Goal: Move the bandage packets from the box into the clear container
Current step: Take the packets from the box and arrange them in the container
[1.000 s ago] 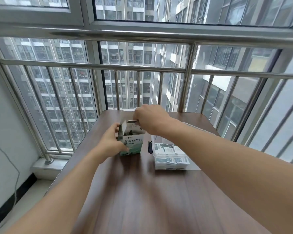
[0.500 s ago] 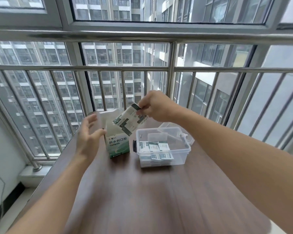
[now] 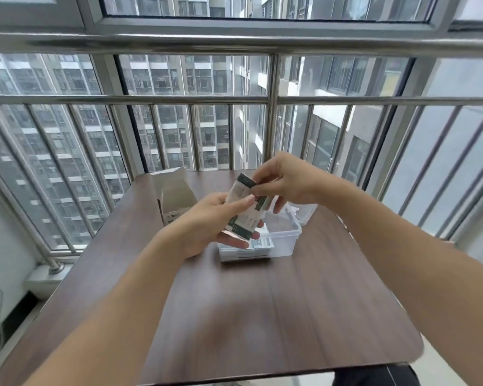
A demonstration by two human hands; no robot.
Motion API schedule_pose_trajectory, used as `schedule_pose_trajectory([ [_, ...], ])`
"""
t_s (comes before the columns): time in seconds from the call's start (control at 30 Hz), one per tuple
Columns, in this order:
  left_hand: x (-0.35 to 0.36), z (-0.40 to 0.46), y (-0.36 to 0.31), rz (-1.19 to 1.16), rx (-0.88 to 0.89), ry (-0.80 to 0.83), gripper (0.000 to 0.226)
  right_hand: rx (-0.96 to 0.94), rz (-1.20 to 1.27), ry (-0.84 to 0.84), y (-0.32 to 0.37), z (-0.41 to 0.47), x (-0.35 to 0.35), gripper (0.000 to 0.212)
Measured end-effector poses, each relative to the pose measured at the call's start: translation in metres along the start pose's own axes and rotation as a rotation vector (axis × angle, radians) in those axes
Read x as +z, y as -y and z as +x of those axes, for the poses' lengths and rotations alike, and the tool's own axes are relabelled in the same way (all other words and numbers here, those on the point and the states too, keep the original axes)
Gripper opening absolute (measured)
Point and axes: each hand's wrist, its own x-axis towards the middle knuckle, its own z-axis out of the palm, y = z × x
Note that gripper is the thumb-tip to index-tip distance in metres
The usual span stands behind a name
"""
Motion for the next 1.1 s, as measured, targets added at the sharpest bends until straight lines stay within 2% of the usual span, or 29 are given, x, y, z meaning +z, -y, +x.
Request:
schedule_pose_trajectory([
  [0.07,0.011,-0.002,0.005,-0.127,-0.008,0.043,0.029,-0.015,0.147,-0.122,-0.006,-0.013,0.010,0.015],
  [0.17,0.029,-0.002,0.014,-0.297,-0.007,-0.031,0.022,0.011,0.413,-0.326,-0.017,-0.029,0.031,0.024],
  [0.37,0.048,-0.001,0.030,-0.344,0.036,-0.054,0.022,0.046,0.722,-0.564,-0.030,-0.050,0.075,0.032],
  [0.53,0.053,-0.002,0.034,-0.388,0.055,-0.069,0.023,0.084,0.816,-0.734,-0.031,-0.055,0.093,0.029],
  [0.67,0.060,-0.004,0.038,-0.353,0.094,-0.082,0.019,0.097,0.756,-0.837,-0.026,-0.052,0.107,0.024],
  [0.8,0.062,-0.003,0.035,-0.418,0.080,-0.018,0.038,0.068,0.767,-0.852,-0.016,-0.050,0.111,0.025],
  [0.93,0.060,-0.004,0.029,-0.466,0.061,-0.019,0.033,0.057,0.799,-0.724,-0.012,-0.053,0.108,0.031],
  [1.0,0.057,-0.005,0.027,-0.337,0.087,-0.135,0.022,0.042,0.841,-0.665,-0.011,-0.059,0.103,0.036],
  [1.1,0.054,-0.003,0.021,-0.014,0.188,-0.301,0.015,-0.036,0.747,-0.604,-0.010,-0.066,0.089,0.050],
])
